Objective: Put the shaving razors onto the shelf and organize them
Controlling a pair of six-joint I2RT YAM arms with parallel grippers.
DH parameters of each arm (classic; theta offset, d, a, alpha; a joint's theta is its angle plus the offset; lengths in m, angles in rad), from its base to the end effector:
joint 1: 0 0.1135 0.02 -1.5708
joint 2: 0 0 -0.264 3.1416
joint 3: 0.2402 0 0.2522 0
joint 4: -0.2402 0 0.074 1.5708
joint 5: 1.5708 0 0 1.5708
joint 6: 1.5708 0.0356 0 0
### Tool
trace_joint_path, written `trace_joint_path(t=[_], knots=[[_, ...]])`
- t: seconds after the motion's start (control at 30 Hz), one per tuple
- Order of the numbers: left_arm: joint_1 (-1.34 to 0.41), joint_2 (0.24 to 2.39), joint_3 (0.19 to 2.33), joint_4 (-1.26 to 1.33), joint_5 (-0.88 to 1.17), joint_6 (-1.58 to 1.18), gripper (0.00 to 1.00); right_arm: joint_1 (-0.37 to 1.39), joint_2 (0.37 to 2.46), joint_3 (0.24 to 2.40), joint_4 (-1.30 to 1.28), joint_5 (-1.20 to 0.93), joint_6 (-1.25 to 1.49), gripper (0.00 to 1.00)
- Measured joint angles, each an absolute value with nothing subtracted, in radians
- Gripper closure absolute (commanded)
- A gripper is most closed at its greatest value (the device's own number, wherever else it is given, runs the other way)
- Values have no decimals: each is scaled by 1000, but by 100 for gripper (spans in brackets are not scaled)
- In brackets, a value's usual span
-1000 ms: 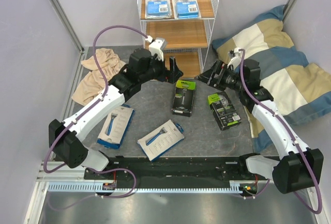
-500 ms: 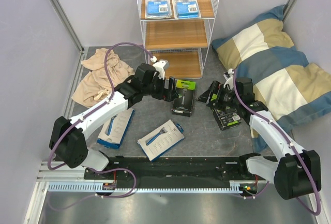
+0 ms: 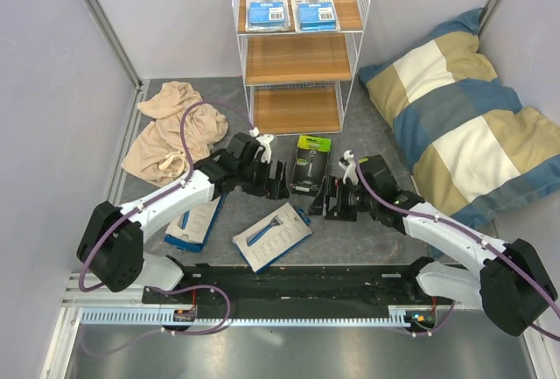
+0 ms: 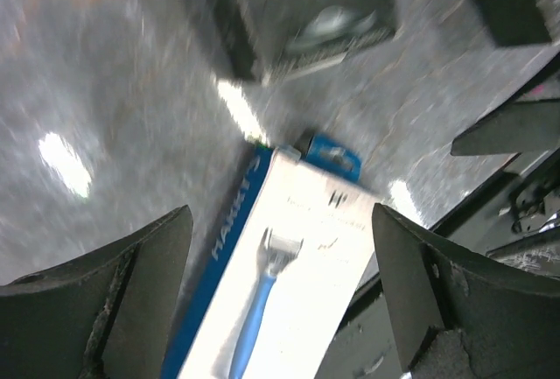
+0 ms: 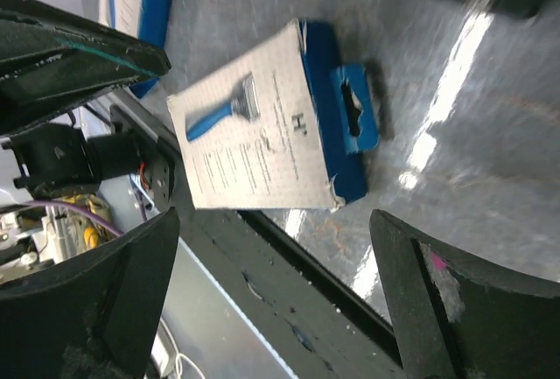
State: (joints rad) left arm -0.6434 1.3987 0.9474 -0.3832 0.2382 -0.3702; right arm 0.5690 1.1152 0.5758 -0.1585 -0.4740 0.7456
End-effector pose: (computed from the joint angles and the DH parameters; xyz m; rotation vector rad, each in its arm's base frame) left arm 0.2304 -0.1833 0.2403 0.4568 2.4719 -0.7329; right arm 0.1815 0.1353 0.2083 -0.0593 2.4837 1.1756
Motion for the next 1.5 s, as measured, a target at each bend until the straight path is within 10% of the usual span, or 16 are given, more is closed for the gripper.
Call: trace_joint_path(t=[0.73, 1.5], knots=[[-684, 1400, 724, -394, 233, -512, 12, 804, 1367, 473, 90, -405, 945, 24], [-702, 1254, 490, -140, 299, -705, 18, 780, 1489, 533, 182, -435, 939, 24]])
